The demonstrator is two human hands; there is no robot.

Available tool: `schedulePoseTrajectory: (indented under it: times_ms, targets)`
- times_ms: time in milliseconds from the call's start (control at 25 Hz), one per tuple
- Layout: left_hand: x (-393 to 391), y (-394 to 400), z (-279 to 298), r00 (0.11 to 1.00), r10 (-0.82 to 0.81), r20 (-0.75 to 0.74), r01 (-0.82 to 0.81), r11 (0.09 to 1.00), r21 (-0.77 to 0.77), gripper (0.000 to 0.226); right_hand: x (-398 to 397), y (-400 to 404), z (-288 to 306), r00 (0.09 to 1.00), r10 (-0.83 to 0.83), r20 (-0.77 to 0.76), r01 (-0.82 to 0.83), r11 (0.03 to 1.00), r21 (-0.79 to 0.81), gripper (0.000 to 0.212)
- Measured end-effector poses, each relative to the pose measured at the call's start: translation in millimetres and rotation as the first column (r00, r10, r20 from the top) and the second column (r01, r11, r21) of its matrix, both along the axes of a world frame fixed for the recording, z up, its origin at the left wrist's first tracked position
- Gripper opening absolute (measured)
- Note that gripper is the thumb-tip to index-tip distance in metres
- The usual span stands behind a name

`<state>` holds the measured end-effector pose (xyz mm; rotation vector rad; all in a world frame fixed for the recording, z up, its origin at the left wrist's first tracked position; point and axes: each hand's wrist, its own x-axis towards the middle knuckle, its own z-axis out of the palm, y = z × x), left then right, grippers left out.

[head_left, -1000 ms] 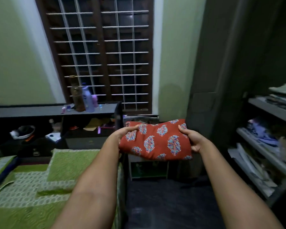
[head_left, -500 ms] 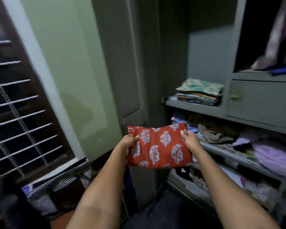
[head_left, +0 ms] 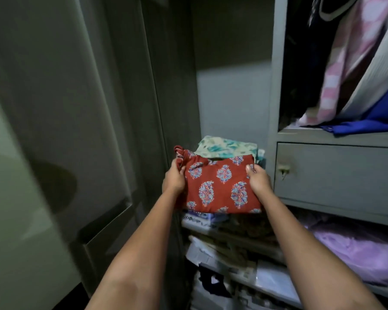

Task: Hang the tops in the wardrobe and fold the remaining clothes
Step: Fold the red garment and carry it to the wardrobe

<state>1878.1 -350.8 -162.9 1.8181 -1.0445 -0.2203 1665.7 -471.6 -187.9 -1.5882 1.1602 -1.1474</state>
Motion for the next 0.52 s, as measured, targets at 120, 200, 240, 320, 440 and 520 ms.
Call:
schedulePoseTrajectory:
  times_ms: [120, 200, 240, 320, 440, 520]
  targets:
    - [15.7, -53.8, 12.6, 0.974, 0.033, 0.225, -0.044, 0.998, 0.042, 0.028, 19.3, -45.3, 16.5, 0.994, -0.109, -0.007, 0.109, 0.994, -0.013, 0.033]
    - [31.2, -88.9, 17.2, 0.960, 0.013, 0.280, -0.024, 0.999, 0.036, 0.029, 32.3, -72.5, 19.0, 0.983, -0.174, -0.051, 0.173, 0.985, -0.017, 0.035]
    - [40.9, -109.0, 19.8, 0.962, -0.002, 0.272, -0.004, 1.000, 0.020, 0.029, 38.8, -87.4, 20.5, 0.976, -0.207, -0.067, 0.205, 0.978, -0.035, 0.035]
    - [62.5, -152.4, 26.1, 0.976, -0.027, 0.218, 0.032, 0.999, -0.022, 0.031, 54.8, -117.5, 30.3, 0.965, -0.252, -0.066, 0.248, 0.966, -0.067, 0.036]
    - [91.9, -215.0, 37.8, 0.984, -0.104, 0.144, 0.117, 0.989, -0.086, 0.032, 73.9, -161.4, 52.7, 0.952, -0.299, -0.056, 0.291, 0.949, -0.122, 0.036]
    - [104.1, -252.8, 54.6, 0.977, -0.171, 0.128, 0.188, 0.973, -0.136, 0.033, 82.6, -192.4, 69.9, 0.939, -0.339, -0.064, 0.328, 0.935, -0.135, 0.036]
